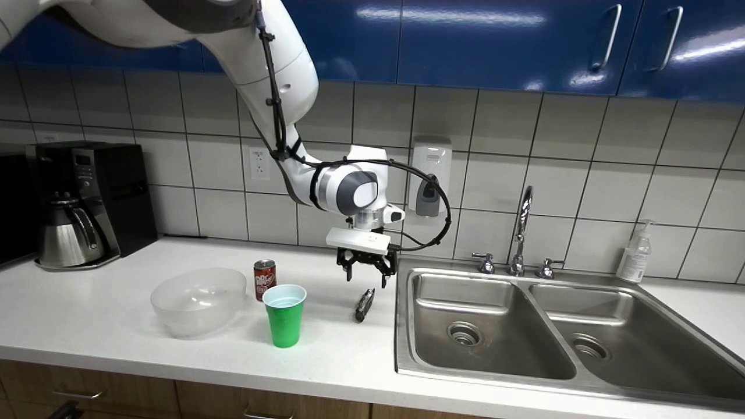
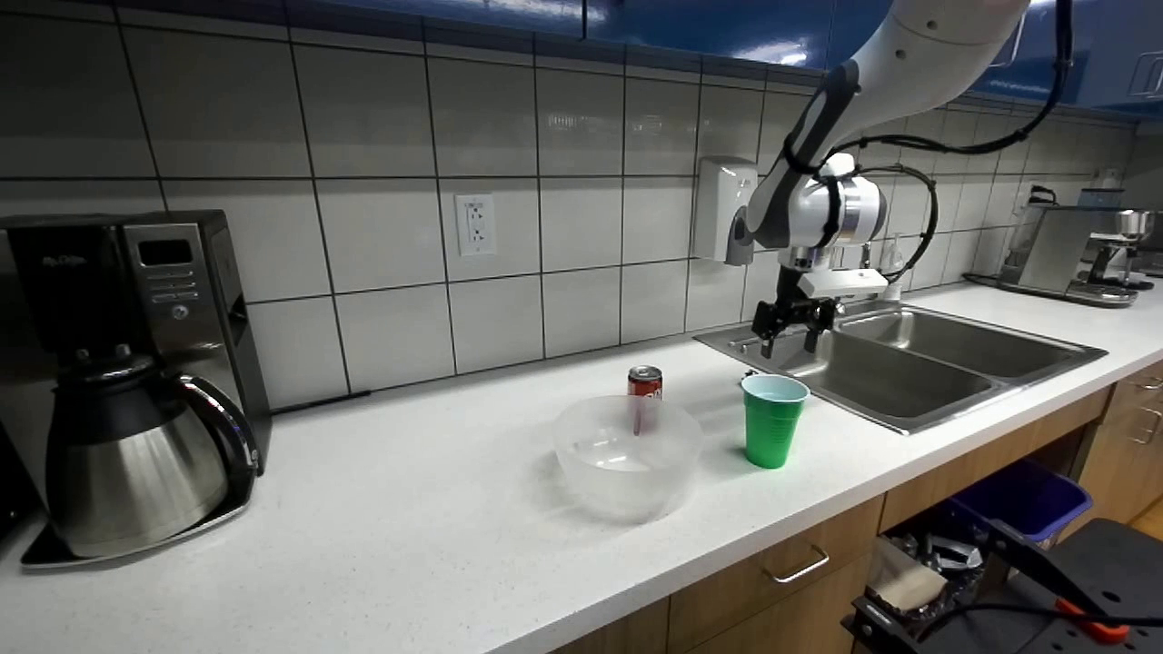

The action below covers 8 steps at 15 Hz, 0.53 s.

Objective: Put the chocolate bar inside the plastic bowl

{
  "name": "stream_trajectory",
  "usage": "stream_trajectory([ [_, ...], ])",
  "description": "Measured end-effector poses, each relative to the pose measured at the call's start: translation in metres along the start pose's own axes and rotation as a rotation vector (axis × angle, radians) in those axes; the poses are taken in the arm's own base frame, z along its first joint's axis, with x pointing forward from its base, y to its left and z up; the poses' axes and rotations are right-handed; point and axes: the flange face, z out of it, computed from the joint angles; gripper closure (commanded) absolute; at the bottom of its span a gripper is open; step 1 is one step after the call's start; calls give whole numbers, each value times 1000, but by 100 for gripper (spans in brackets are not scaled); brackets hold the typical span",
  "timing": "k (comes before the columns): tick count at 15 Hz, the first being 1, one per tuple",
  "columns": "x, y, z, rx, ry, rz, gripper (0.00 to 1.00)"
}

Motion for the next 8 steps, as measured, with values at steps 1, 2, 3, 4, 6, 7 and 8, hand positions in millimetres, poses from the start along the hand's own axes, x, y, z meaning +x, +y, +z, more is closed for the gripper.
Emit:
stream_trajectory([
  [1, 4, -1, 6, 1, 0, 10, 0],
  [2, 8, -2, 13, 1, 0, 19, 0],
  [3, 11, -2, 20, 2, -2, 31, 0],
  [4, 14, -2, 27, 1, -4, 43, 0],
  [6, 19, -2, 40, 0, -7, 63, 0],
  [7, 21, -1, 46, -1, -8, 74, 0],
  [8, 23, -1, 51, -1, -9, 87, 0],
])
